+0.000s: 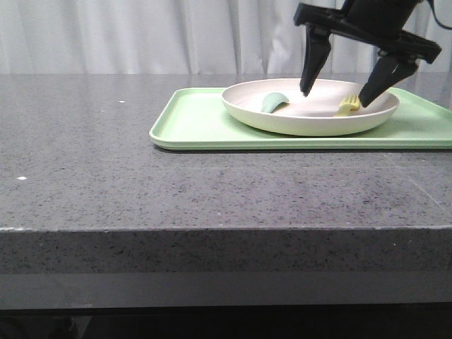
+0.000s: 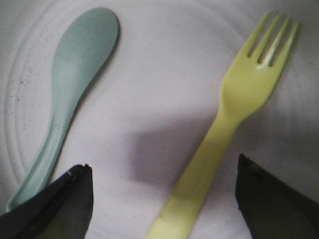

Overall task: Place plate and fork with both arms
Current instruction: 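Lower the right gripper onto the yellow fork on the plate, then grasp the yellow fork with the right gripper and lift it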

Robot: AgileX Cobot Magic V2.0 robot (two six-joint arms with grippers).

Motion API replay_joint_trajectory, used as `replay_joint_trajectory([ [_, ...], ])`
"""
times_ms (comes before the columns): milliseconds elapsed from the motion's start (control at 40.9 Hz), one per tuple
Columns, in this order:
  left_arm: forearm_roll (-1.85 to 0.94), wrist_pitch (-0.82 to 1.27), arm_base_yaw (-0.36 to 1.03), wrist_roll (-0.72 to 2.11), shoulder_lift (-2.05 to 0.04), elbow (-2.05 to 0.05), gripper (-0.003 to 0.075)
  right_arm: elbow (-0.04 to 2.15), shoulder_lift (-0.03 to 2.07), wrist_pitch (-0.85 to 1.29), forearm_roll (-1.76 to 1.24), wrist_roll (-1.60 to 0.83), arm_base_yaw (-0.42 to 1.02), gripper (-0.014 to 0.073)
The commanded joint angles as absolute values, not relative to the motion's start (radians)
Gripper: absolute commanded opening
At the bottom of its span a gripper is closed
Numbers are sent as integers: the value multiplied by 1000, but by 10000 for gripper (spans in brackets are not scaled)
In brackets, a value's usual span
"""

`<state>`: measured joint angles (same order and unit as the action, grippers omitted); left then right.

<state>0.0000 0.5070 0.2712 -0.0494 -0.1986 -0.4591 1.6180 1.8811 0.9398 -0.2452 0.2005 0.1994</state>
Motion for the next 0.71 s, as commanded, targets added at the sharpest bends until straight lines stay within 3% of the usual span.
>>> replay_joint_trajectory([
  [0,0,430,271,-49,-207,-486,-18,1665,1848,929,-245,209,201,599],
  [514,0,430,271,-49,-207,-486,-18,1680,1891,945,-232,223,201,598],
  [612,0,430,271,-49,-207,-486,-18,1680,1891,946,-232,223,201,535],
  [685,0,430,271,-49,-207,-486,-18,1680,1891,946,-232,223,201,421],
])
